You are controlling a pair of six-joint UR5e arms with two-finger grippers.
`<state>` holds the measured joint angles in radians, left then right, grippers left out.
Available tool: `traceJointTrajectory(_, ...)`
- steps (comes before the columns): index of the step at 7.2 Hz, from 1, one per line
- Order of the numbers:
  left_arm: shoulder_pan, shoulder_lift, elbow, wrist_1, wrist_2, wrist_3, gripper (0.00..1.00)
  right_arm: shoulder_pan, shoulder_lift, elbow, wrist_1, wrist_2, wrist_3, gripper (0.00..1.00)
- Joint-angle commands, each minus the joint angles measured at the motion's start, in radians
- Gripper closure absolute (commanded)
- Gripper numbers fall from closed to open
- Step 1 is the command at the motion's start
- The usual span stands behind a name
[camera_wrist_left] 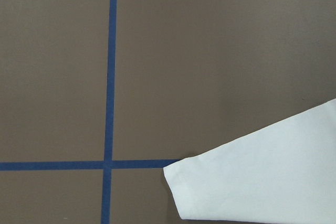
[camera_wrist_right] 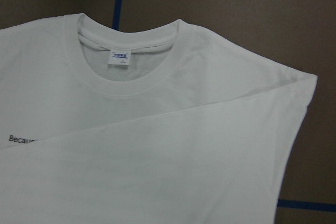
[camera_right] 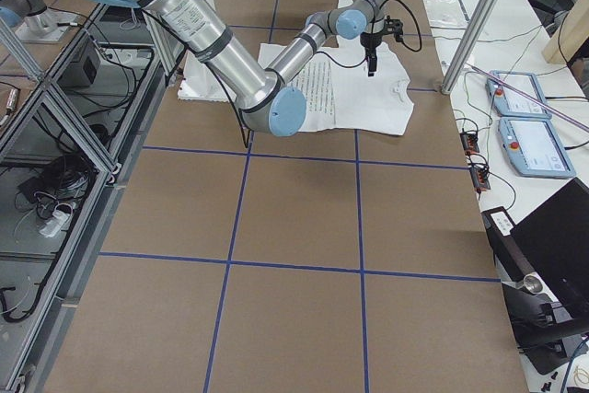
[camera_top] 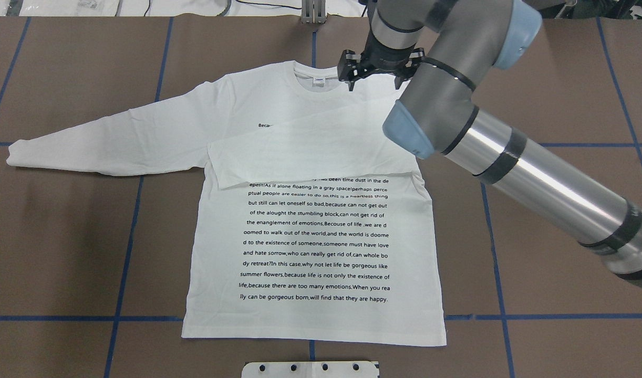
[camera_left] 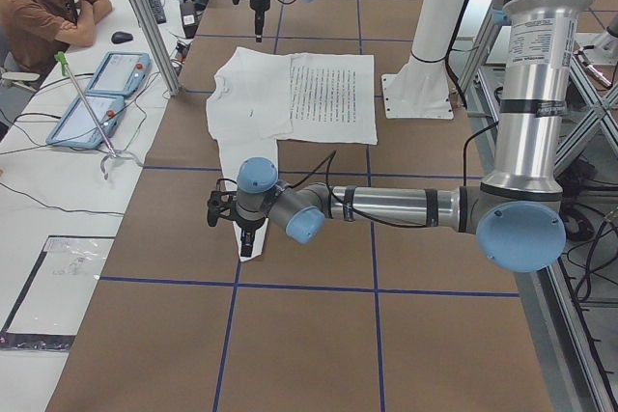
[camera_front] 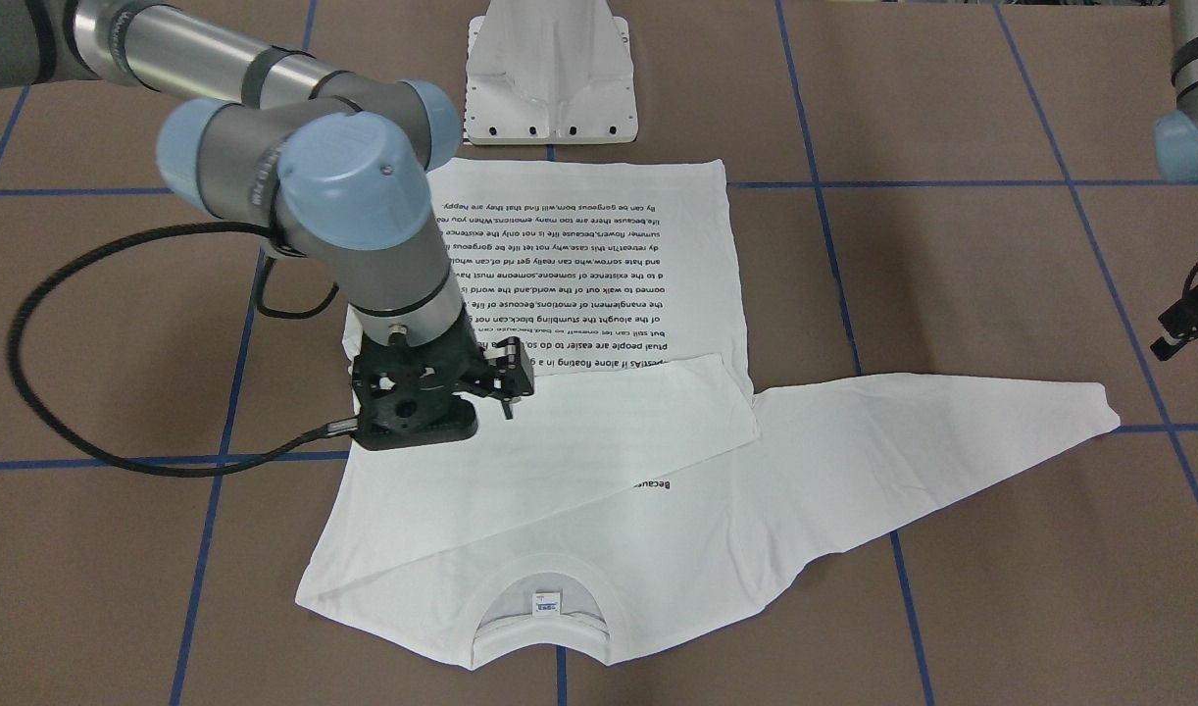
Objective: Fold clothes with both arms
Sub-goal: 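Open the right gripper and withdraw the right arm from the shirt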
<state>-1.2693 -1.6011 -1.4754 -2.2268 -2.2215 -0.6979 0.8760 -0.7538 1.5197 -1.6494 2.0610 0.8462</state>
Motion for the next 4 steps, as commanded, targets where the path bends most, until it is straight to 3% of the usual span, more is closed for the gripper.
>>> traceJointTrajectory(1, 0.118, 0.0, 0.16, -0.278, 0.093, -0.259, 0.02, 0.16, -0.192, 0.191, -0.122, 0.089, -0.207, 0.0)
traceJointTrajectory(2, 0.17, -0.009, 0.202, -0.336, 0.141, -0.315, 0.02, 0.223, -0.234, 0.238, -0.185, 0.1, -0.323, 0.0)
traceJointTrajectory(4, 0.176, -0.008, 0.204, -0.338, 0.143, -0.316, 0.02, 0.285, -0.283, 0.275, -0.236, 0.161, -0.401, 0.0)
